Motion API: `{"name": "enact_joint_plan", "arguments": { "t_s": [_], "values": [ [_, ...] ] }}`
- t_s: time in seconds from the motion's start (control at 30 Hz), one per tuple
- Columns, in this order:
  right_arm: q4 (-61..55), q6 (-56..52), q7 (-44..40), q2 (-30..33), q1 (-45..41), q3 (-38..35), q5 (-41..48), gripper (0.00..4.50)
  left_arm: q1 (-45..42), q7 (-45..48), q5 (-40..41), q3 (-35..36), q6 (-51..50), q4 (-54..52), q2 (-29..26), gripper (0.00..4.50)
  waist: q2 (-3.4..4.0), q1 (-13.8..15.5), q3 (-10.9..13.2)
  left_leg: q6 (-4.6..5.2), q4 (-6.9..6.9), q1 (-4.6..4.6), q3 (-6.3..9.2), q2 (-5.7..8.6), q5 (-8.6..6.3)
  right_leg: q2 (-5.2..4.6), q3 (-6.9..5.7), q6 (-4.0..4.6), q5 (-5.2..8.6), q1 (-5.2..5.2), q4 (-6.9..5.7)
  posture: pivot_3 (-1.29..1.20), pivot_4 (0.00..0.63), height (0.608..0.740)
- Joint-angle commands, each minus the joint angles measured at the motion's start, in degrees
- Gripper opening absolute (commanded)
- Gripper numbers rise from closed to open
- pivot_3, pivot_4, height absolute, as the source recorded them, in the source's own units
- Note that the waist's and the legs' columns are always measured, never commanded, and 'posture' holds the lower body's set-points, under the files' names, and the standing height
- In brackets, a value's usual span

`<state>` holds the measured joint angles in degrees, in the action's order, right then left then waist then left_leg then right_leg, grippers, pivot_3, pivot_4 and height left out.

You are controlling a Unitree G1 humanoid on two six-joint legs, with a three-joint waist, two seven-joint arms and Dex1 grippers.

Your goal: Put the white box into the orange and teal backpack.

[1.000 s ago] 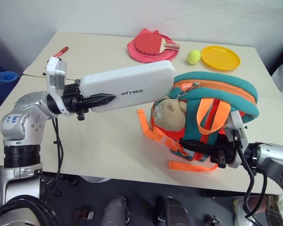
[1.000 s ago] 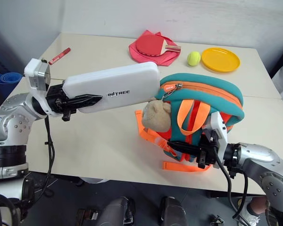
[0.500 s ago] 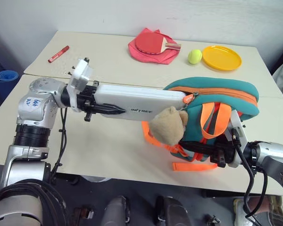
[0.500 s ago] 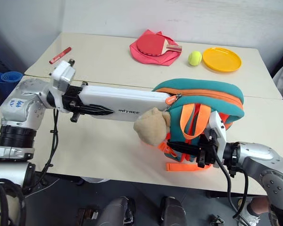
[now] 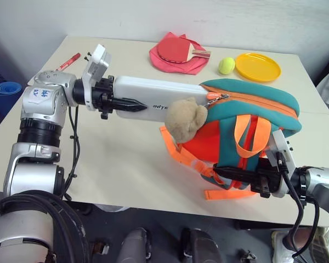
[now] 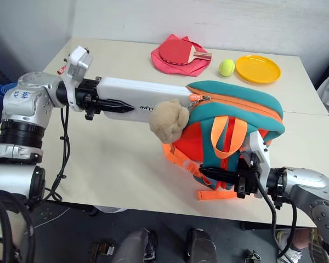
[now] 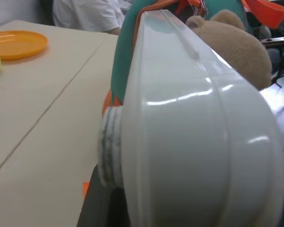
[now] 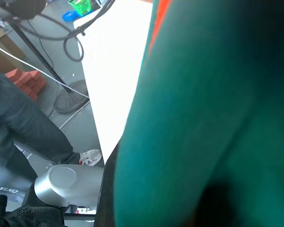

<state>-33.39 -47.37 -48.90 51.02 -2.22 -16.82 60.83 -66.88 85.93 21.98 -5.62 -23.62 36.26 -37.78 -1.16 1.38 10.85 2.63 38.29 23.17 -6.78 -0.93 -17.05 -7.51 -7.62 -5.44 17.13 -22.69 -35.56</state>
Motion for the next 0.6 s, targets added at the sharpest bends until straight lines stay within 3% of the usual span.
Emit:
{"name": "enact_joint_plan", "arguments": {
  "t_s": [0.03, 0.23, 0.37, 0.6],
  "values": [
    [-1.2, 0.0, -1.3, 1.2, 1.5, -1.1, 0.1, 0.01, -3.9, -1.4, -1.3, 1.4, 4.2, 2.9, 3.3, 1.23, -0.01, 0.2, 0.0, 0.01, 0.0, 0.0, 0.0, 0.01, 0.0, -0.01, 0.0, 0.0, 0.0, 0.01, 0.0, 0.0, 0.15, 0.74],
    [-0.8, 0.6, -1.8, 0.8, 1.9, -0.5, -0.3, 0.01, -5.5, 3.6, -8.1, -7.1, 13.4, 0.8, 11.9, 1.23, -0.06, 0.4, 0.0, 0.21, 0.26, 0.14, 0.0, 0.09, -0.05, -0.06, -0.01, -0.19, -0.1, 0.03, 0.06, 0.0, 0.15, 0.74],
    [-1.0, 1.2, -2.4, 0.3, 2.1, 0.2, -1.2, 0.01, -5.9, 4.4, -9.0, -10.2, 14.4, -1.1, 17.9, 1.23, -0.06, 0.2, 0.0, 0.37, 0.45, 0.17, -0.02, 0.09, -0.16, -0.08, 0.02, -0.33, -0.18, 0.1, 0.14, 0.0, 0.15, 0.74],
    [-1.9, 2.4, -1.4, -0.9, 2.2, 1.0, -2.6, 0.01, -6.1, -8.3, -12.3, -10.3, 15.6, 3.4, 31.3, 1.23, -0.06, 0.3, 0.0, 0.43, 0.65, 0.25, 0.06, 0.08, -0.21, -0.17, 0.12, -0.35, -0.19, 0.11, 0.15, 0.0, 0.15, 0.74]
  ]
}}
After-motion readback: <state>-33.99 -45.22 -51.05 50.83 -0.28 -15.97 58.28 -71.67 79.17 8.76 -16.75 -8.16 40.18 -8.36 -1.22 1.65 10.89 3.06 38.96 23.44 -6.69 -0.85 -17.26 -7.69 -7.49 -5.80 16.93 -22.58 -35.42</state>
